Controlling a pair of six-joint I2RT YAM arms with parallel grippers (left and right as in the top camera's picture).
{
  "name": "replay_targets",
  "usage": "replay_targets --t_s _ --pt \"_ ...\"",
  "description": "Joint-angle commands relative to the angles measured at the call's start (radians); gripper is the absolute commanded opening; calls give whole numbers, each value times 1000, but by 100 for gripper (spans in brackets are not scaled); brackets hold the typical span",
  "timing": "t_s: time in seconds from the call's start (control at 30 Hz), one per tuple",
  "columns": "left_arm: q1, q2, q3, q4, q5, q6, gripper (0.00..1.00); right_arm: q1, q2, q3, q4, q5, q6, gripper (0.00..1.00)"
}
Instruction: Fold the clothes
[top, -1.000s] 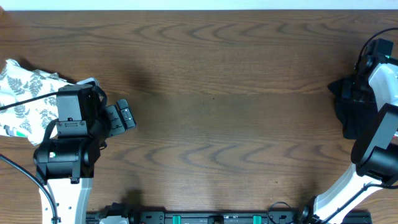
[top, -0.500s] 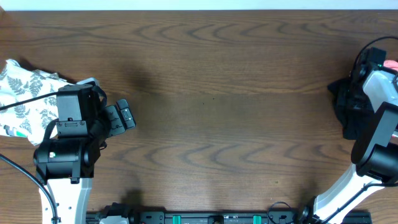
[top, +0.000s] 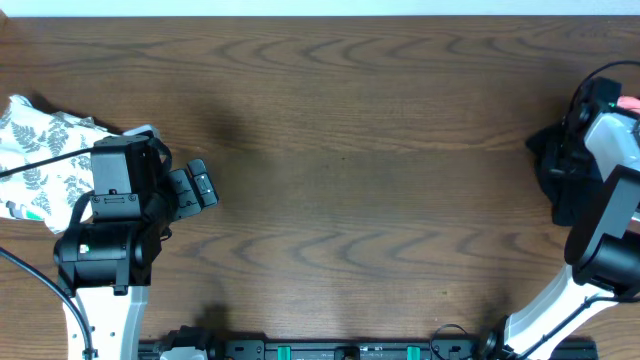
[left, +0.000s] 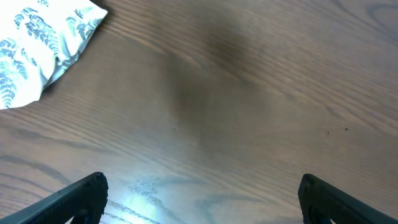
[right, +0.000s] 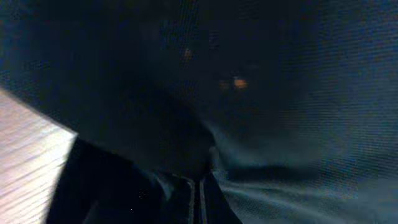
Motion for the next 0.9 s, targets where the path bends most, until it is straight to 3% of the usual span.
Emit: replay_targets --t_s 0.0,0.17,0.37,0.7,0.87 --pt "-2 0 23 -2 -2 16 98 -2 -146 138 -26 -85 15 1" --pt "-2 0 23 -3 -2 16 98 -2 -311 285 -37 -231 5 1" --pt "-2 0 23 -2 -2 16 98 -1 -440 315 60 -402 -17 1" --pt "-2 0 23 -3 -2 17 98 -11 -496 315 26 -42 309 1" --pt "-2 0 23 -2 -2 17 98 -48 -498 314 -29 -15 480 1"
